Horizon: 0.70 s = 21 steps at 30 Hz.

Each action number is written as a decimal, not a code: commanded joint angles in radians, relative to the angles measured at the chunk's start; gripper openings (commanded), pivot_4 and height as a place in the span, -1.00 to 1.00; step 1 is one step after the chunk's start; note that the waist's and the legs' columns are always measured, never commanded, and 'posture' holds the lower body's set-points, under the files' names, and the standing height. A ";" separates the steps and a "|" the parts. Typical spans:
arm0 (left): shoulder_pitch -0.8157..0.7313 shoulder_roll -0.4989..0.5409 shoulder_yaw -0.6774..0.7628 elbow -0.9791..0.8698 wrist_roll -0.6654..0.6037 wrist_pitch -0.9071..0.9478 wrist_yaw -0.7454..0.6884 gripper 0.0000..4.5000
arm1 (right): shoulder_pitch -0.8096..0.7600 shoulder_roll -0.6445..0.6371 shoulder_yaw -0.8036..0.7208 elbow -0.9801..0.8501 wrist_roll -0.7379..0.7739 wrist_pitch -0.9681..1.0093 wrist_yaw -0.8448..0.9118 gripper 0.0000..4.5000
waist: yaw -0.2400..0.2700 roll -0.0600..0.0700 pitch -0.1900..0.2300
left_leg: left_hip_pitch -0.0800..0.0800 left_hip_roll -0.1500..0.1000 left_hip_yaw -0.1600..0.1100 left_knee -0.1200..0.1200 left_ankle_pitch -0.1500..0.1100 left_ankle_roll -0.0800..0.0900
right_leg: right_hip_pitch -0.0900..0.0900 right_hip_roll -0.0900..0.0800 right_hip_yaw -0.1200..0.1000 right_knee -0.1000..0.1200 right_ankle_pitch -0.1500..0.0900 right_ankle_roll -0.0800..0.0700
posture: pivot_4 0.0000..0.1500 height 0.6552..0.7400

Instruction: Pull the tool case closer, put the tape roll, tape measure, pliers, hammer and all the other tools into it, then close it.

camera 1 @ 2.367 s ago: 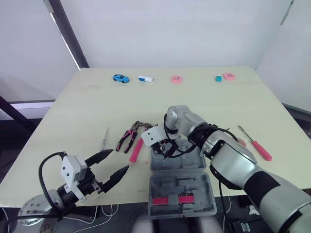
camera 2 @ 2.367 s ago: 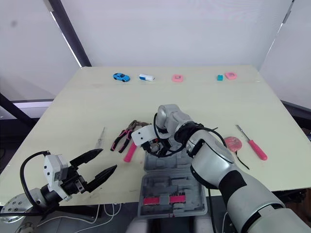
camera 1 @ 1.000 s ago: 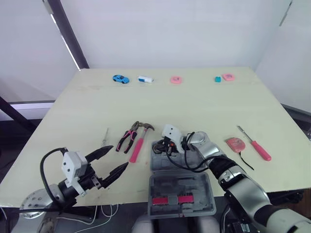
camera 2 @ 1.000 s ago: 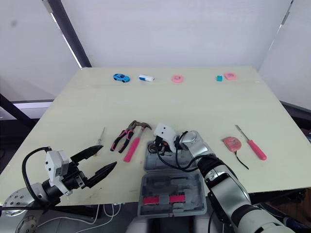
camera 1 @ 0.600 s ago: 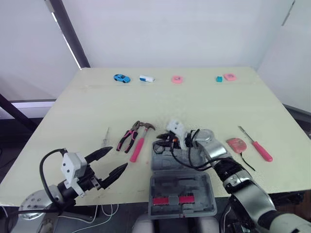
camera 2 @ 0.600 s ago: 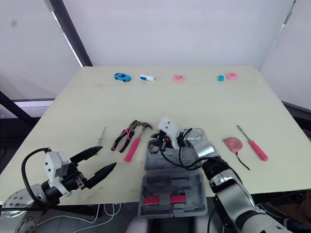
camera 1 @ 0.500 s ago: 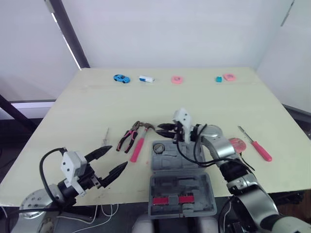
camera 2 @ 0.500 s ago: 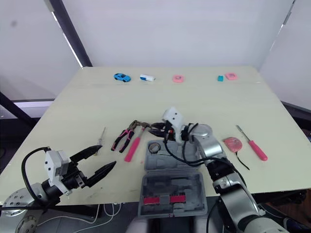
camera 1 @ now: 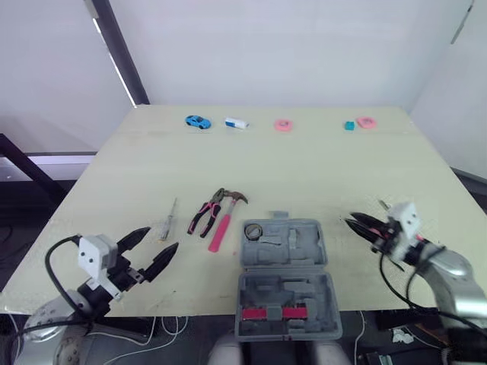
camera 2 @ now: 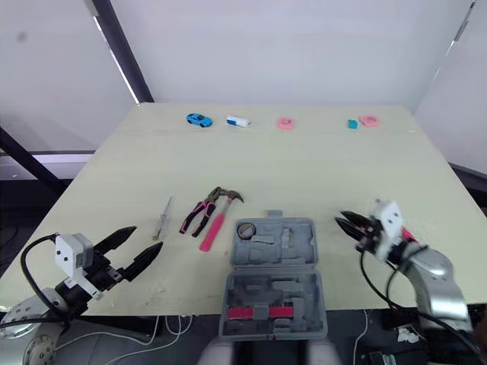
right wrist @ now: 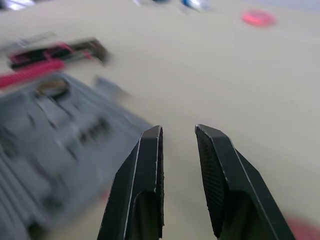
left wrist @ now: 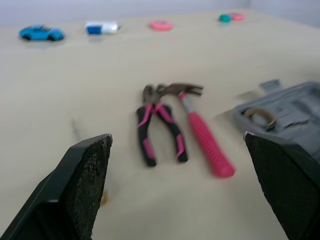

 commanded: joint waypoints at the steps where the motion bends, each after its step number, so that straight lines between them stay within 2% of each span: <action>1: 0.005 0.018 0.024 0.005 0.011 -0.032 -0.012 1.00 | 0.066 -0.025 -0.088 -0.030 0.056 -0.059 0.001 -0.52 | -0.002 0.000 0.000 | 0.000 0.000 0.000 0.000 0.000 0.000 | 0.000 0.000 0.001 0.000 0.000 0.000 | 1.00 0.99; 4: 0.033 0.035 0.032 0.069 0.038 -0.053 -0.038 1.00 | 0.220 -0.029 -0.205 -0.006 0.105 -0.101 0.016 -0.52 | 0.002 -0.001 -0.001 | 0.001 0.000 -0.001 0.000 0.000 0.000 | 0.000 0.000 0.001 0.000 -0.002 0.004 | 1.00 0.99; 5: 0.040 0.036 0.035 0.084 0.044 -0.058 -0.040 1.00 | 0.258 -0.028 -0.229 0.000 0.116 -0.107 0.018 -0.26 | 0.002 -0.001 -0.001 | 0.001 0.000 -0.001 0.000 0.000 0.000 | 0.000 0.000 0.001 0.000 -0.002 0.003 | 1.00 0.99; 6: 0.048 0.037 0.039 0.096 0.045 -0.062 -0.041 1.00 | 0.296 -0.028 -0.246 0.006 0.122 -0.122 0.026 -0.17 | 0.002 -0.001 -0.001 | 0.001 0.000 -0.001 0.000 0.000 0.000 | 0.000 -0.001 0.001 0.000 -0.002 0.003 | 1.00 0.99; 9: 0.070 0.038 0.057 0.135 0.043 -0.079 -0.047 1.00 | 0.377 -0.018 -0.299 0.019 0.162 -0.140 0.032 0.47 | -0.003 -0.001 -0.001 | 0.001 0.001 -0.002 -0.001 0.000 0.000 | 0.000 -0.002 0.001 -0.002 -0.002 0.003 | 1.00 0.99; 10: 0.080 0.040 0.063 0.150 0.044 -0.088 -0.052 1.00 | 0.394 -0.011 -0.317 0.027 0.177 -0.142 0.025 0.84 | -0.004 -0.001 -0.001 | 0.001 0.002 -0.002 -0.001 0.000 0.000 | 0.000 -0.003 0.002 -0.001 -0.002 0.004 | 1.00 0.99; 11: 0.093 0.042 0.069 0.166 0.045 -0.097 -0.063 1.00 | 0.415 -0.009 -0.332 0.035 0.189 -0.143 0.027 0.93 | -0.005 -0.001 -0.001 | 0.001 0.002 -0.002 -0.001 0.000 0.000 | 0.000 -0.003 0.002 -0.001 -0.002 0.005 | 1.00 0.99; 12: 0.103 0.044 0.075 0.179 0.045 -0.104 -0.070 1.00 | 0.432 -0.006 -0.342 0.040 0.197 -0.145 0.030 0.98 | -0.006 -0.001 -0.001 | 0.002 0.003 -0.001 -0.001 -0.001 0.000 | 0.000 -0.004 0.002 -0.001 -0.002 0.005 | 1.00 0.99; 15: 0.119 0.046 0.093 0.209 0.042 -0.121 -0.084 1.00 | 0.473 0.000 -0.355 0.047 0.214 -0.151 0.039 0.98 | -0.005 -0.001 -0.001 | 0.003 0.004 -0.001 -0.001 -0.003 -0.004 | -0.001 -0.011 0.000 -0.001 -0.002 0.005 | 1.00 0.99; 21: 0.131 0.044 0.099 0.205 0.035 -0.123 -0.094 1.00 | 0.490 -0.006 -0.355 0.059 0.220 -0.166 0.034 0.98 | -0.001 -0.001 -0.001 | 0.001 0.004 -0.002 -0.001 -0.003 -0.005 | -0.002 -0.013 -0.002 -0.002 -0.002 0.005 | 1.00 0.99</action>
